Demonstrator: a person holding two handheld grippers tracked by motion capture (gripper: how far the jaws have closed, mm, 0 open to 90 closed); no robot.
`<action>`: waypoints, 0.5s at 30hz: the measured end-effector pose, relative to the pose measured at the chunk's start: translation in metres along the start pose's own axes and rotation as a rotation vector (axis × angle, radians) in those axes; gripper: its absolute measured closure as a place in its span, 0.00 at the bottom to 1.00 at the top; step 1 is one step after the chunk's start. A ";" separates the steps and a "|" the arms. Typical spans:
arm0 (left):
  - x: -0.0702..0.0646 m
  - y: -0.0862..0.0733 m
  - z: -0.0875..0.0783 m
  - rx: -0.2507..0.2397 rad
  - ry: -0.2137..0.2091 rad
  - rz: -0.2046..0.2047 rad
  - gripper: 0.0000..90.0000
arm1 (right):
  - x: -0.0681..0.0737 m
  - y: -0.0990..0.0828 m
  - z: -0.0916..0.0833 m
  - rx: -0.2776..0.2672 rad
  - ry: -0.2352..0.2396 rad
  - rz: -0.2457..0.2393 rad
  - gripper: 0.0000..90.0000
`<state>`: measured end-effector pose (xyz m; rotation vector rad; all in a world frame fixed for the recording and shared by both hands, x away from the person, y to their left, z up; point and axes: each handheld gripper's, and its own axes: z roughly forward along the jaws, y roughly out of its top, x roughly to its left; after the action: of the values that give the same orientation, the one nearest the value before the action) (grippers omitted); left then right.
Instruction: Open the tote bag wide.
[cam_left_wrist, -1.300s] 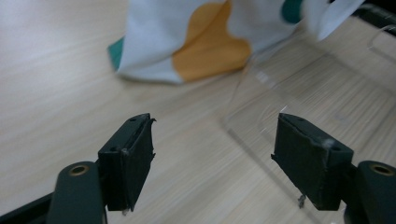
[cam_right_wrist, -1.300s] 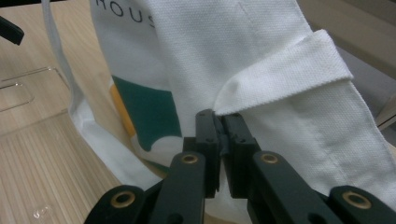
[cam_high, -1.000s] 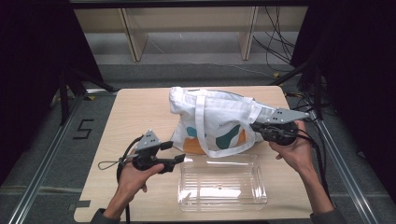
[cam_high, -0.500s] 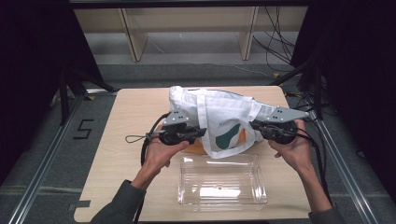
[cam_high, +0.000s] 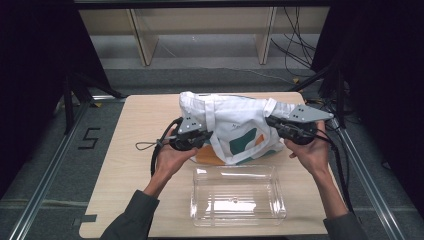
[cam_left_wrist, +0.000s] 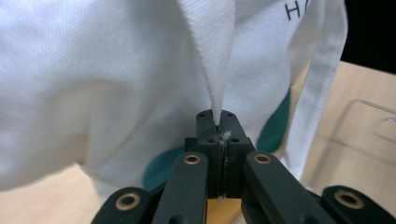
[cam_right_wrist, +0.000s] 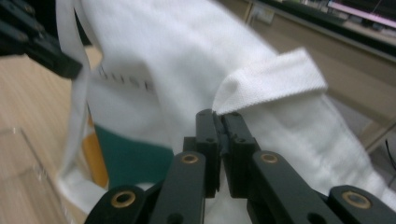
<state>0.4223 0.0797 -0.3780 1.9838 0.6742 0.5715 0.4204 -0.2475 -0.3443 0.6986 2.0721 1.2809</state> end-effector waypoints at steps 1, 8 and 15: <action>0.002 0.000 0.002 0.001 0.020 0.015 0.99 | 0.000 0.002 0.001 0.013 -0.011 0.010 0.96; -0.003 -0.023 0.011 0.047 -0.046 0.026 0.99 | 0.008 -0.018 0.004 0.092 0.011 -0.078 0.96; -0.005 -0.046 0.021 0.125 -0.026 0.066 0.99 | 0.014 -0.048 0.009 0.168 0.050 -0.086 0.96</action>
<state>0.4217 0.0823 -0.4286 2.1334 0.6445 0.5540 0.4116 -0.2512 -0.3947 0.6479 2.2447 1.0959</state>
